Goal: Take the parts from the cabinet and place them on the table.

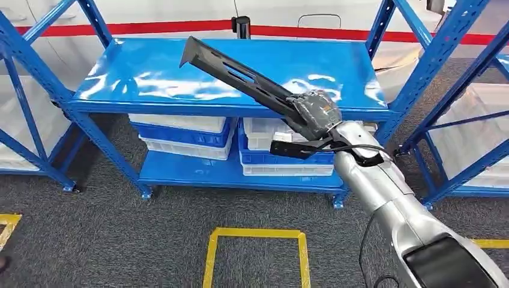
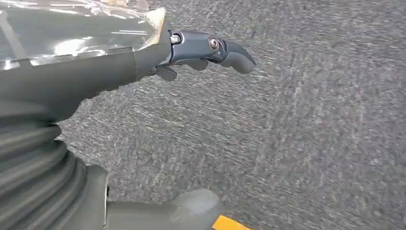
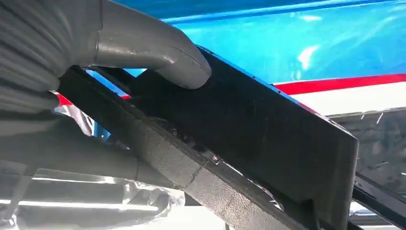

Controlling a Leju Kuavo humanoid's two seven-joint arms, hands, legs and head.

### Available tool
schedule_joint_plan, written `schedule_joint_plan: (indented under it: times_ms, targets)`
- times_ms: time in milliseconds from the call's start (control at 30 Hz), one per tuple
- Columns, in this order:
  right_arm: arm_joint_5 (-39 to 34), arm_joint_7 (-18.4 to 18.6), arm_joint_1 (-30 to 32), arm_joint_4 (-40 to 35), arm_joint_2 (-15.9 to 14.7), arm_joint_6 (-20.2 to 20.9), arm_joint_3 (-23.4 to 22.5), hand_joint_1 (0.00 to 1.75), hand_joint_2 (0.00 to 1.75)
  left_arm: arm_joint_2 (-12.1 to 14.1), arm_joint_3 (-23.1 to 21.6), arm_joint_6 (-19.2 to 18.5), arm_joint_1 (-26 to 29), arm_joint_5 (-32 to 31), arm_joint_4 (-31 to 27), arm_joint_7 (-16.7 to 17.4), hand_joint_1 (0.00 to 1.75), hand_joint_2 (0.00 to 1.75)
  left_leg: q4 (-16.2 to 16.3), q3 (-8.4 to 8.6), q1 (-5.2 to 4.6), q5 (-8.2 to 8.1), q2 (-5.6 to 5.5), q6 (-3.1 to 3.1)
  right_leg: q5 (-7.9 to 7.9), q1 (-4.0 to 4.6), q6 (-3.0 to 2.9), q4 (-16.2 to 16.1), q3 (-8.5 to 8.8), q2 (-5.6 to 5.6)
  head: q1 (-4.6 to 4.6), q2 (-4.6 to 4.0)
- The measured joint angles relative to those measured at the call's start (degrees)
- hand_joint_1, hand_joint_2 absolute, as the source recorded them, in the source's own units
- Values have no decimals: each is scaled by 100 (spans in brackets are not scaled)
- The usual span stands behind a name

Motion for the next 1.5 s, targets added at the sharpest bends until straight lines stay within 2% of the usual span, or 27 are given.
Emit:
schedule_joint_plan:
  times_ms: [33, 100, 167, 267, 333, 367, 433, 467, 533, 633, 667, 700, 733, 800, 867, 900, 967, 1000, 1033, 1167, 1200, 1267, 1333, 1367, 1433, 1467, 1500]
  targets:
    - [0, 15, -18, -9, -9, -11, -35, 175, 175, 9, 0, 0, -11, -2, 0, 0, 0, 175, -207, 97, -41, -39, -33, 35, 42, 11, 59, -1, -33, -9, 28, 0]
    - [-2, 15, -35, -11, 11, -24, -39, 175, 175, 11, 0, 0, -7, -9, 0, -2, 0, 175, -198, 23, -108, 18, -31, 127, 140, -7, 156, -39, -34, -19, 7, 0]
    - [9, 15, 0, -4, -13, -24, -41, 175, 175, 17, 0, 0, 5, -9, 2, 0, 0, 175, -309, -18, -84, 201, 3, 285, 199, 17, 229, -70, -87, -21, 13, 0]
    - [13, 13, 13, -4, -35, -24, -59, 175, 175, 28, 2, 0, 2, -9, 0, -2, 0, 175, -317, -281, -128, 423, 27, 395, -656, 11, 24, 788, -418, -7, 30, 0]
    - [13, 13, 18, -4, -39, -24, -65, 175, 175, 33, 2, 0, 2, -9, 0, -2, 0, 175, -310, -476, -148, 561, 28, 416, -995, 11, 14, 1566, -547, -7, 32, 0]
    - [13, 13, 34, -2, -44, -24, -68, 175, 175, 31, 2, -2, 3, -9, 0, -2, 0, 175, -309, -558, -157, 628, 27, 412, -949, 16, 55, 1695, -497, -6, 26, 0]
    - [15, 13, 52, -2, -44, -24, -68, 175, 175, 24, 2, -2, 3, -9, 2, -2, 0, 175, -292, -761, -168, 774, 26, 395, -621, 40, 181, 1309, -36, -6, 28, 0]
    - [15, 13, 48, -4, -42, -24, -68, 175, 175, 20, 2, -2, 3, -9, 2, -2, 0, 175, -284, -840, -174, 841, 24, 380, -533, 57, 187, 858, 326, -8, 28, 0]
    - [15, 15, 22, -17, -29, -26, -72, 175, 175, 15, 2, -2, 1, -9, 0, -2, 0, 175, -255, -940, -210, 947, 21, 328, -810, 132, 82, -121, 1003, -16, 31, 0]
    - [15, 15, 34, -24, -22, -28, -81, 175, 175, 17, 2, 0, 9, 4, 2, 0, 0, 175, -305, -937, -186, 1116, 34, 236, -773, 169, 43, -157, 882, 7, 2, 0]
    - [22, 13, 47, -20, -13, -26, -76, 175, 175, 22, 4, 11, 21, 31, 2, 7, 0, 175, -307, -955, -202, 1146, 11, 206, -701, 77, -9, -191, 852, -1, 4, 0]
    - [28, 13, 34, -20, 18, -28, -70, 175, 175, 31, 4, 26, 25, 53, 2, 11, 0, 175, -209, -1026, -156, 937, -16, 159, -626, 40, -38, -188, 879, -26, 20, 0]
    - [33, 11, 31, -20, 68, -26, -68, 175, 175, 22, 7, 37, 35, 63, 2, 18, 0, 175, 65, -1107, -129, 529, -9, 114, -552, 30, -120, -187, 794, -25, -7, 0]
    - [57, 11, 21, -18, 159, -26, -68, 175, 175, 15, 28, 55, 27, 105, 2, 22, 0, 175, 903, -1304, -92, -124, -9, 28, -421, 35, -130, -182, 644, -20, -11, 0]
    - [85, 11, 24, -9, 206, -26, -65, 175, 175, 15, 35, 55, 25, 107, 2, 15, 0, 175, 1500, -1374, -47, -199, -8, -34, -307, 32, -106, -173, 501, -23, -15, 0]
    - [114, 11, 33, -6, 225, -28, -66, 175, 175, 20, 35, 50, 26, 107, 2, 13, 0, 175, 1515, -1271, -13, -27, -5, -57, -255, 26, -75, -172, 425, -24, -22, 0]
    - [129, 11, 32, -4, 243, -35, -68, 175, 175, 24, 39, 50, 25, 109, 2, 13, 0, 175, 944, -748, 57, 326, -3, -97, -163, -3, -6, -153, 292, -26, -17, 0]
    - [133, 11, 12, -6, 256, -37, -72, 175, 175, 22, 41, 48, 19, 112, 2, 11, 0, 175, 399, -300, 96, 309, -6, -130, -126, 4, 49, -117, 259, -24, -22, 0]
    - [146, 13, -4, -11, 271, -37, -83, 175, 175, 13, 42, 41, 10, 111, 0, 2, 0, 175, -5, -13, 82, 126, -21, -151, -108, 20, 78, -95, 202, -21, -22, 0]
    - [138, 13, -81, 2, 289, -26, -111, 175, 175, 24, 92, 24, 12, 122, 0, -22, 0, 175, -208, -121, -53, 203, -32, 123, 120, 27, 297, -128, 71, -29, 9, 0]
    - [135, 13, -80, 18, 258, -26, -127, 175, 175, 24, 98, 20, 19, 122, 0, -24, 0, 175, -237, -162, -32, 272, 6, 217, 14, -6, 283, -56, -5, -24, 2, 0]
    - [144, 13, -84, 22, 247, -24, -155, 175, 175, 37, 105, 13, 18, 116, 0, -28, 0, 175, -236, -322, -77, 406, 6, 368, -569, 3, 140, 610, -303, -18, 37, 0]
    - [149, 20, -82, 24, 229, -24, -179, 175, 175, 46, 107, 9, 17, 107, 0, -31, 0, 175, -234, -493, -115, 536, 7, 405, -1000, 7, 107, 1537, -550, -14, 42, 0]
    - [162, 33, -78, 31, 219, -24, -181, 175, 175, 46, 107, 2, 18, 101, 0, -28, 0, 175, -233, -575, -137, 603, 7, 410, -1027, 19, 138, 1784, -558, -10, 44, 0]
    - [173, 61, -64, 35, 212, -28, -197, 175, 175, 41, 107, -7, 17, 72, 0, -35, 0, 175, -229, -743, -168, 741, 7, 407, -782, 56, 232, 1541, -218, -9, 42, 0]
    - [184, 70, -62, 35, 210, -31, -216, 175, 175, 42, 107, -20, 17, 50, 0, -39, 0, 175, -229, -821, -176, 805, 6, 400, -626, 81, 250, 1125, 108, -9, 44, 0]
    - [188, 76, -66, 33, 210, -35, -236, 175, 175, 42, 105, -35, 16, 37, 0, -42, 0, 175, -227, -872, -185, 863, 5, 391, -585, 107, 208, 631, 472, -10, 42, 0]
